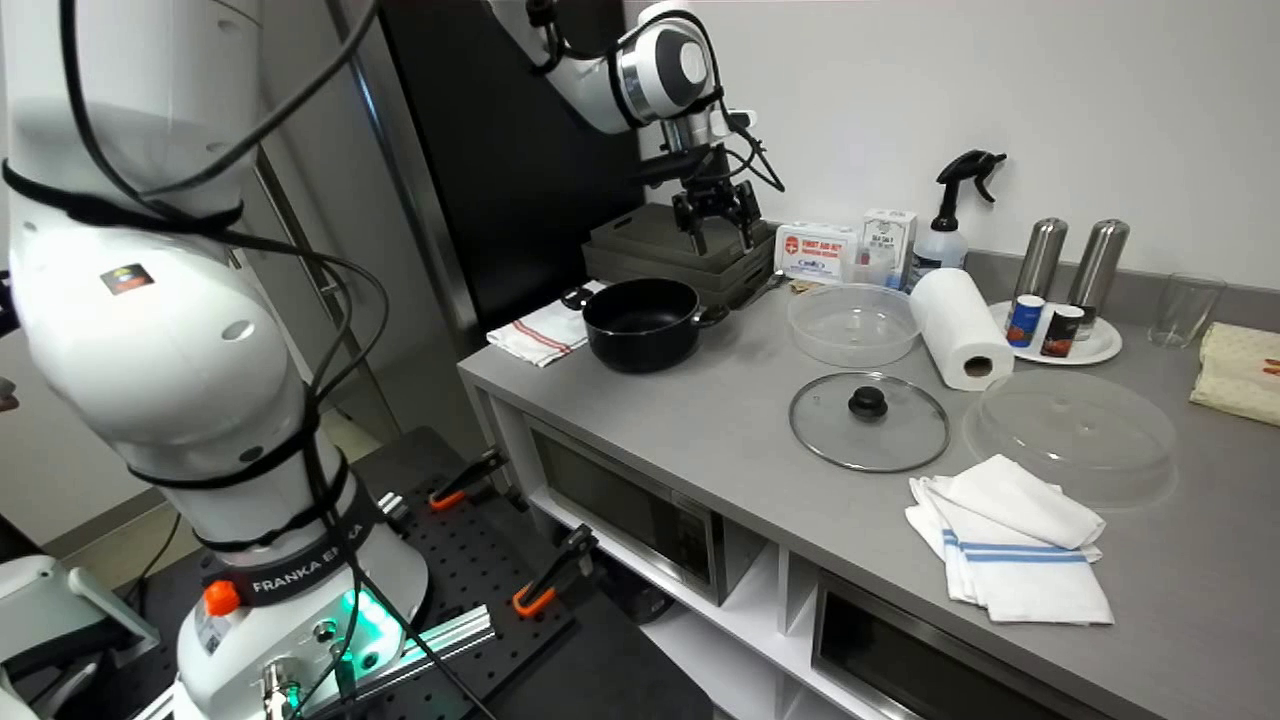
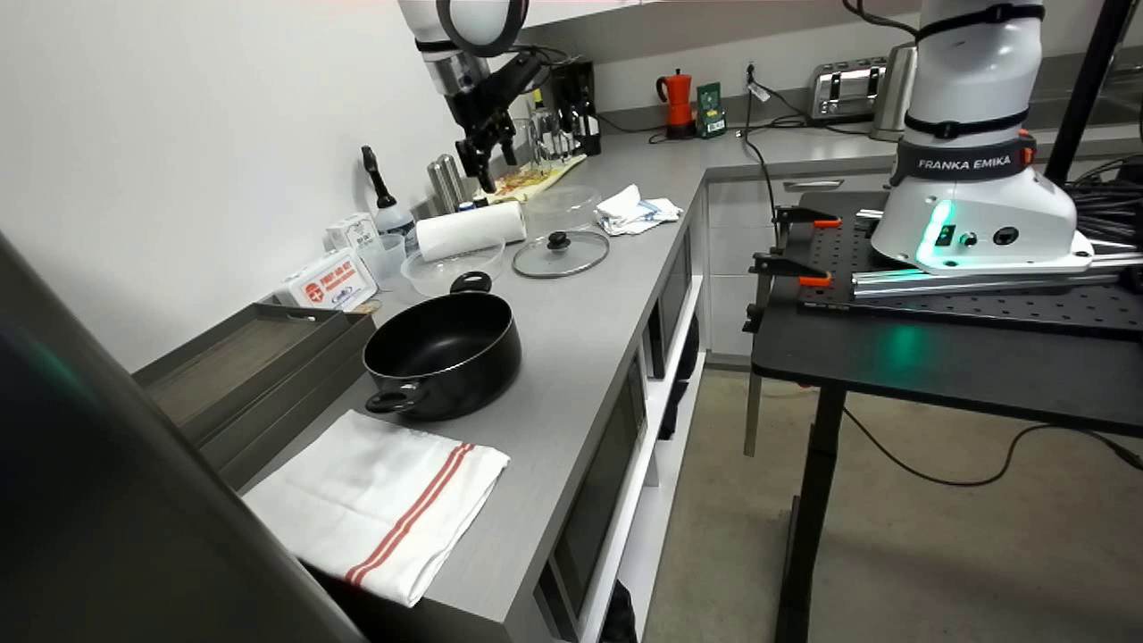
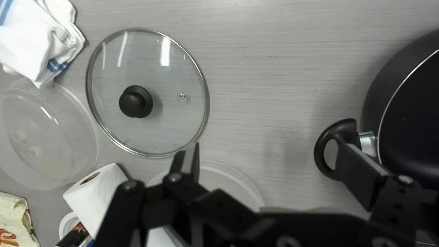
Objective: Slide the black pot to the right
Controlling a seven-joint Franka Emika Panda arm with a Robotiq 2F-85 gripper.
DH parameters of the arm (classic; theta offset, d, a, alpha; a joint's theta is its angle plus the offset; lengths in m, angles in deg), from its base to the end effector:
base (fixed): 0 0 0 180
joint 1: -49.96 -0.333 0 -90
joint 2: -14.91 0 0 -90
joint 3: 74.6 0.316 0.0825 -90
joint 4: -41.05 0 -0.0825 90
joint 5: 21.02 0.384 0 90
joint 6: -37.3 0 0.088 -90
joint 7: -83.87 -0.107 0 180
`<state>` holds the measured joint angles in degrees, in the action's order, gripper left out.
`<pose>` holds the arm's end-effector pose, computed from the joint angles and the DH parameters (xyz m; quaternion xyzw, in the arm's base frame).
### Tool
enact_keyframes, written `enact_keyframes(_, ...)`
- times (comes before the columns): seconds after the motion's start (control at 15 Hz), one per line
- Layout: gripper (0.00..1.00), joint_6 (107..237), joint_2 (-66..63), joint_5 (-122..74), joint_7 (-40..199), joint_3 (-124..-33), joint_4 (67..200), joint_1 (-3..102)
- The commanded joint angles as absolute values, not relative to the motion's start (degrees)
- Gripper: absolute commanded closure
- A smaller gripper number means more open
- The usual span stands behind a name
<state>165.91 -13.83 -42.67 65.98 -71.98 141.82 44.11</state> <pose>0.6553 0.0842 0.2830 0.9902 0.0344 0.0244 0.1330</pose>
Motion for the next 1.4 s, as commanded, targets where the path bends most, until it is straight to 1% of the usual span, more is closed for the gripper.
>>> enact_keyframes(0.0, 0.00, 163.13, -20.99, -39.77, 68.51, -73.27, 132.49, 41.93)
enact_keyframes(0.6, 0.00, 162.57, -30.33, -35.49, 71.92, -72.42, 124.05, 38.64)
enact_keyframes(1.33, 0.00, 163.15, -31.97, -35.00, 74.51, -69.77, 124.94, 32.24)
